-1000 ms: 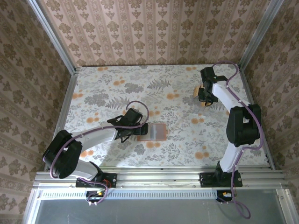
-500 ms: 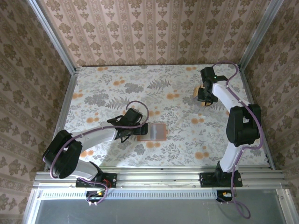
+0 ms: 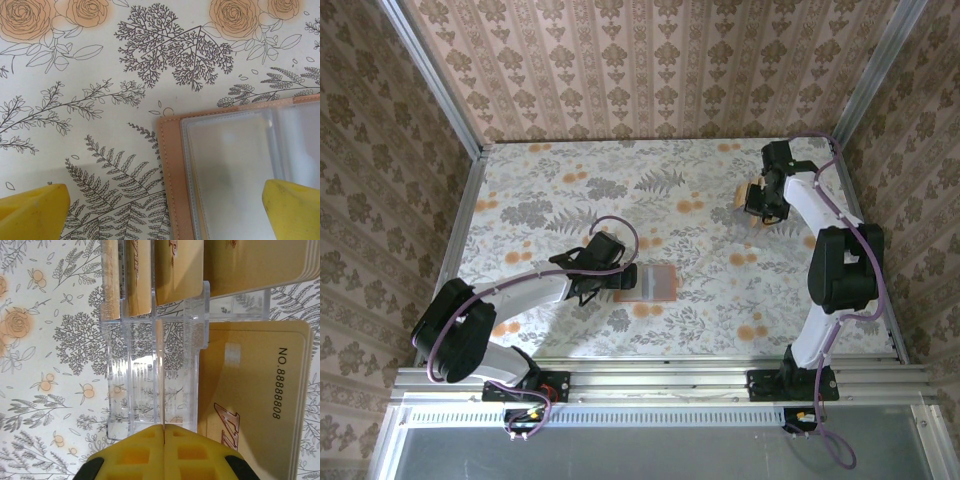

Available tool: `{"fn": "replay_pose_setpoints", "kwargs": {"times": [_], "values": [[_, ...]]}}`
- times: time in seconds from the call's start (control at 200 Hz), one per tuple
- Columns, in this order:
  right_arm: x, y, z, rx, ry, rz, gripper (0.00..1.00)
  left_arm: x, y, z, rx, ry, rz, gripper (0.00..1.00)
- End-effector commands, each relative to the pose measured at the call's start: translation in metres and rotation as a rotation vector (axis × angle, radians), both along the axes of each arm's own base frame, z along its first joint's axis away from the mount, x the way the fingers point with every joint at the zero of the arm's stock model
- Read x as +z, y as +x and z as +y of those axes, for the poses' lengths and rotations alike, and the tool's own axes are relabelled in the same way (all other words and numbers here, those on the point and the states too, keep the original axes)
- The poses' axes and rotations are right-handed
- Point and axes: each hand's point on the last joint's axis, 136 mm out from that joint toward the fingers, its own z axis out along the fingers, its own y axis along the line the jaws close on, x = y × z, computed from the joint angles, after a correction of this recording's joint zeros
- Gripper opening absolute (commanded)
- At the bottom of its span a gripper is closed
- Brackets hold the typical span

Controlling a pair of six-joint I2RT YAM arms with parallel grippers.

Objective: Put the credit cards into the card holder
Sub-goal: Pick up the credit card from the storage box.

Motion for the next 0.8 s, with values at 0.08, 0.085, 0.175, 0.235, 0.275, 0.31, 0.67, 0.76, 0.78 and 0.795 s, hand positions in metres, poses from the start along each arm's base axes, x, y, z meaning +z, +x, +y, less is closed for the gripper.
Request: {"fn": "replay_pose_setpoints", "kwargs": {"times": [0.08, 0.085, 0.175, 0.235, 0.275, 0.31, 0.67, 0.76, 0.78, 0.795], "values": [[0.03, 0.002, 0.005, -0.019, 0.076, -0.073, 0.0, 0.009, 0.004, 0.0, -0.002, 0.004, -0.014, 1.0], [0.03, 0.002, 0.005, -0.019, 0.077, -0.074, 0.0, 0.009, 0.004, 0.0, -0.003, 0.005, -0.014, 1.0], [0.04, 0.0, 0.005, -0.023, 0.079, -0.097, 0.0, 0.011, 0.004, 0.0, -0.005, 0.006, -0.015, 1.0], [0.047, 0.0, 0.005, -0.025, 0.081, -0.115, 0.0, 0.011, 0.004, 0.001, -0.006, 0.01, -0.016, 1.0], [0.052, -0.001, 0.005, -0.026, 0.083, -0.125, 0.0, 0.012, 0.005, 0.001, -0.006, 0.011, -0.018, 1.0], [0.057, -0.001, 0.005, -0.027, 0.086, -0.136, 0.0, 0.013, 0.005, 0.002, -0.005, 0.014, -0.018, 1.0], [0.085, -0.017, 0.03, -0.004, 0.209, -0.23, 0.0, 0.022, 0.007, 0.012, 0.005, 0.01, -0.037, 1.0], [0.087, -0.027, 0.051, 0.037, 0.267, -0.248, 0.0, 0.023, 0.006, 0.015, 0.004, 0.01, -0.037, 1.0], [0.088, -0.029, 0.057, 0.051, 0.282, -0.254, 0.0, 0.022, 0.006, 0.016, 0.005, 0.013, -0.034, 1.0], [0.087, -0.031, 0.062, 0.062, 0.293, -0.257, 0.0, 0.022, 0.006, 0.016, 0.004, 0.013, -0.034, 1.0]]}}
